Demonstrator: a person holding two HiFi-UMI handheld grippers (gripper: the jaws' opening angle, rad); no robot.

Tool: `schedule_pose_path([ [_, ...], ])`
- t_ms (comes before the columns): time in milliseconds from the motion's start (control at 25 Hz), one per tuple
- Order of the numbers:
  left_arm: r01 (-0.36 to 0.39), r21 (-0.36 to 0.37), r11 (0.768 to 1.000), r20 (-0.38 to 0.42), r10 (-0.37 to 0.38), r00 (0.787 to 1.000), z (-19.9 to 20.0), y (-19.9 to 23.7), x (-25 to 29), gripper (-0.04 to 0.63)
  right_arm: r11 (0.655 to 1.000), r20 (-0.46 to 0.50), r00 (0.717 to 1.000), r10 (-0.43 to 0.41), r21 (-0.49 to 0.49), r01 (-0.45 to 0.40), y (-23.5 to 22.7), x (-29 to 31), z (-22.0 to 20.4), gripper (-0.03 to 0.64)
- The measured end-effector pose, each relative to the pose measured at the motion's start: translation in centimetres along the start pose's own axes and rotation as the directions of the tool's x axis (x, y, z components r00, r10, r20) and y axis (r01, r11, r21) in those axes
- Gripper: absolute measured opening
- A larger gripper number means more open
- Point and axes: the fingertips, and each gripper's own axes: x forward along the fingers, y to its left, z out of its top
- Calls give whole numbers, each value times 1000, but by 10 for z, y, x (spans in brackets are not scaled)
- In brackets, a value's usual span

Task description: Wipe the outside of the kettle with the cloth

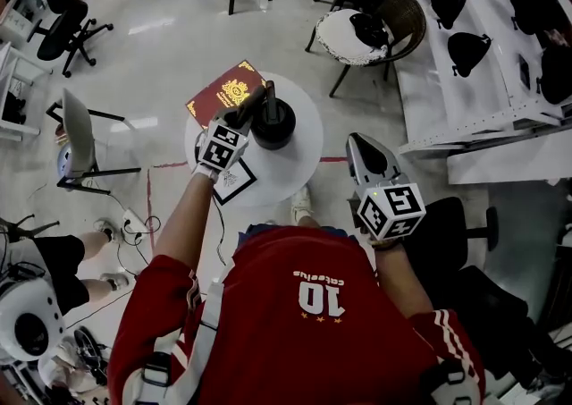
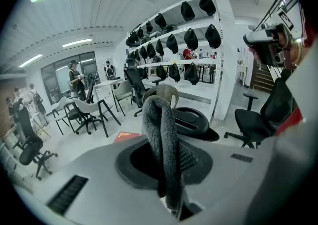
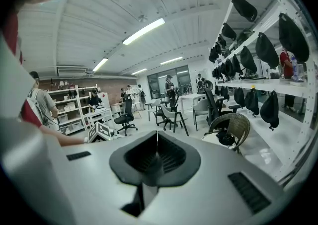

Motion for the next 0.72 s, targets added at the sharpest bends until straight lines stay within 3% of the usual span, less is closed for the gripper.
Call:
schedule_pose_path([
  [360, 16, -3, 1000, 23, -15, 1000, 2, -19, -14, 48, 999, -2, 999, 36, -8, -36, 15, 1, -2, 17],
  [720, 36, -69, 997, 55, -32, 998, -7, -35, -30, 48, 998, 6, 998, 57, -10, -57, 34, 0, -5, 17],
])
